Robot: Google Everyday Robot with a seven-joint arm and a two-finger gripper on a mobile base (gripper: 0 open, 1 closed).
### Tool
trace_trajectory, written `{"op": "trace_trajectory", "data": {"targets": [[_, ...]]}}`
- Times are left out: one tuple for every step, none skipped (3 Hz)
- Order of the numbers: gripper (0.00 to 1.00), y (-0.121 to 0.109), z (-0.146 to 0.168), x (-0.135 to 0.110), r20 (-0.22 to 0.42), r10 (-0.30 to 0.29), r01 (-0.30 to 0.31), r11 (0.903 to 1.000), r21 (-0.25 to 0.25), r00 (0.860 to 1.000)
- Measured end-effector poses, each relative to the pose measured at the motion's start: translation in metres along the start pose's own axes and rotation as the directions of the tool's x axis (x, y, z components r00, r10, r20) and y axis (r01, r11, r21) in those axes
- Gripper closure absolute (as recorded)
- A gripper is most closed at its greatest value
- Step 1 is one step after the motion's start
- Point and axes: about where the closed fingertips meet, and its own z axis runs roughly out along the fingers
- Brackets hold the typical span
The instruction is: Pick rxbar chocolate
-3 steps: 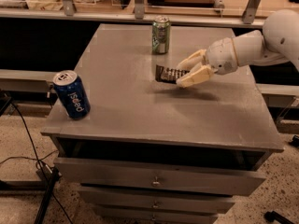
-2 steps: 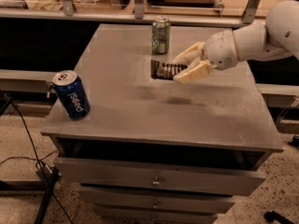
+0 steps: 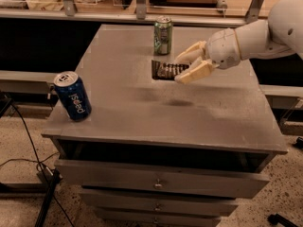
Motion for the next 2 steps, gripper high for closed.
{"op": "trace_trajectory", "data": {"targets": [[1.0,0.0004,-0.0066,-0.0158,-0.05,-0.068,0.068,0.9977,-0.005,0.996],[1.0,0.0004,-0.0065,-0.0158,-0.049,-0.068,0.068,0.9977,-0.005,0.996]]}}
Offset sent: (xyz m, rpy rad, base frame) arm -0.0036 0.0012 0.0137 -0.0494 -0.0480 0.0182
